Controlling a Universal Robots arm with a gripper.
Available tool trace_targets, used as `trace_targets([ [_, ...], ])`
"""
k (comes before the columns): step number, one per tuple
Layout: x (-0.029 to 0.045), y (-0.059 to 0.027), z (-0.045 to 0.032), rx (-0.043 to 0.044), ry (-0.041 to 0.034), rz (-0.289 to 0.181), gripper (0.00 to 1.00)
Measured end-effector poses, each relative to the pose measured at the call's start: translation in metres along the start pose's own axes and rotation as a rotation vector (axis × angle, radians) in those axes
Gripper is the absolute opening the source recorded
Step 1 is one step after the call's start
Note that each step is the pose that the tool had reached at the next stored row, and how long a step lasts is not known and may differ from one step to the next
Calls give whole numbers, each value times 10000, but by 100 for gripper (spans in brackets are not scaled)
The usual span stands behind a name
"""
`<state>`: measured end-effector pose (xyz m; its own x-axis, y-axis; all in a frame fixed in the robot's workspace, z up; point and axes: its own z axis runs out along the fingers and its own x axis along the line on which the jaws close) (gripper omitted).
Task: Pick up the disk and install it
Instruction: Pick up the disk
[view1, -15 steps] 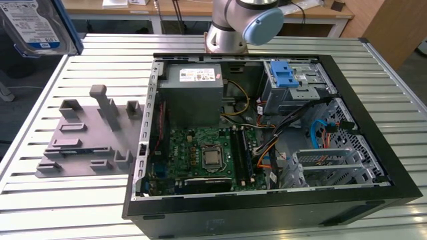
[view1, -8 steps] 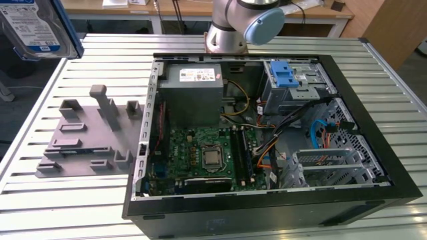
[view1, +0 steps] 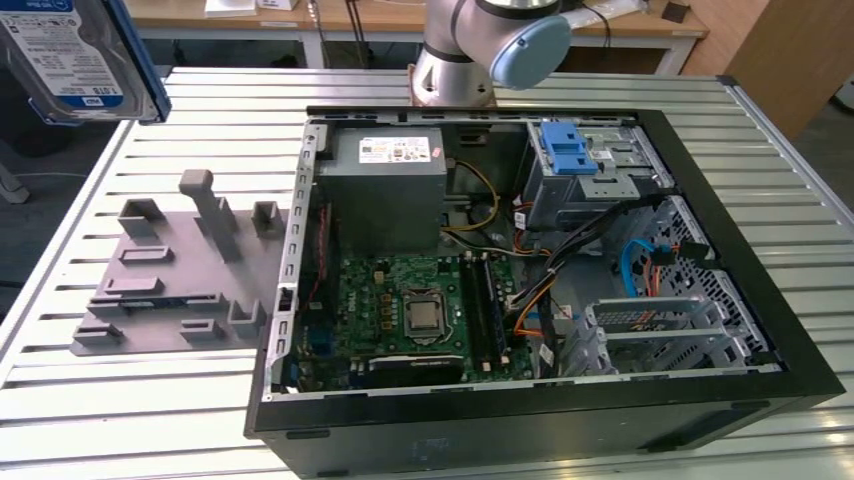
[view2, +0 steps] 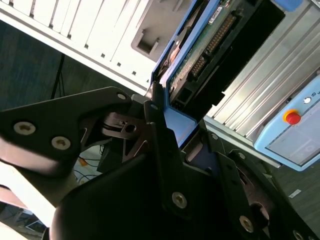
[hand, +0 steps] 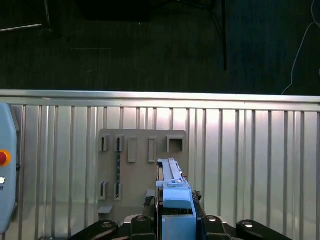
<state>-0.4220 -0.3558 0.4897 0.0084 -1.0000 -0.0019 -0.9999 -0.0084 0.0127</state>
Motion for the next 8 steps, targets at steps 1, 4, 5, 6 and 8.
trace_targets([
  [1,16,-3,0,-2,1,4,36],
  [4,68,-13,-1,-5,0,10,36],
  [5,86,-16,0,-5,0,12,36],
  [6,103,-20,-1,-7,0,15,36],
  [8,131,-39,0,-10,-1,16,36],
])
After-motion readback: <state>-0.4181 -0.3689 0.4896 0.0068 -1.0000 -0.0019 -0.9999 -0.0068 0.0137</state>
